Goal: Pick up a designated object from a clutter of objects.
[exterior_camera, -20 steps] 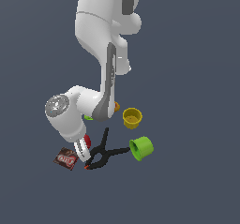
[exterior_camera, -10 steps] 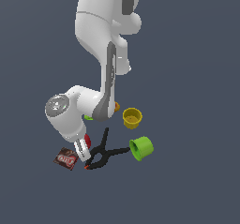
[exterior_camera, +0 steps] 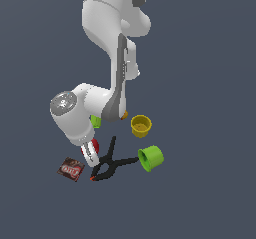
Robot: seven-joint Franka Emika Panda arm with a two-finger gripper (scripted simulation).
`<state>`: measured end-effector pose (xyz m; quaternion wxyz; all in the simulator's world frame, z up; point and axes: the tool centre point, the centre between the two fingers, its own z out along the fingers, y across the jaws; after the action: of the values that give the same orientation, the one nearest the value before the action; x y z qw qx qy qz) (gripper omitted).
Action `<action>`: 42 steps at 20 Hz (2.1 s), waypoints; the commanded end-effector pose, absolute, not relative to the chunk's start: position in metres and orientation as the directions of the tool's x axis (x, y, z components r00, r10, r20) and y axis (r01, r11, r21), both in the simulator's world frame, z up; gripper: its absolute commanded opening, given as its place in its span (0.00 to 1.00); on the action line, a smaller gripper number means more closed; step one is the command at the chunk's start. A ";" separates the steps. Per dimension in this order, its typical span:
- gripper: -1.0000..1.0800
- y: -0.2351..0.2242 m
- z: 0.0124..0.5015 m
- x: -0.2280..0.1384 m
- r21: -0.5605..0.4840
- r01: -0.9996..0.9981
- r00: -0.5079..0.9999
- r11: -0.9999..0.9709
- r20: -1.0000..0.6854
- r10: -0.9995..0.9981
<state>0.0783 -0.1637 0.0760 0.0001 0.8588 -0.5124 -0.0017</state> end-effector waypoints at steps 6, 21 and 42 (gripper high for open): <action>0.00 -0.141 0.125 0.061 -0.002 -0.880 0.475 -0.475 -0.001 -0.880; 0.00 -0.078 0.259 0.009 0.000 -0.880 0.474 -0.474 0.000 -0.880; 0.00 -0.012 0.402 -0.038 0.001 -0.880 0.474 -0.474 0.001 -0.880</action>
<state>-0.0371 -0.0136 0.3965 0.0010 0.8587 -0.5124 -0.0001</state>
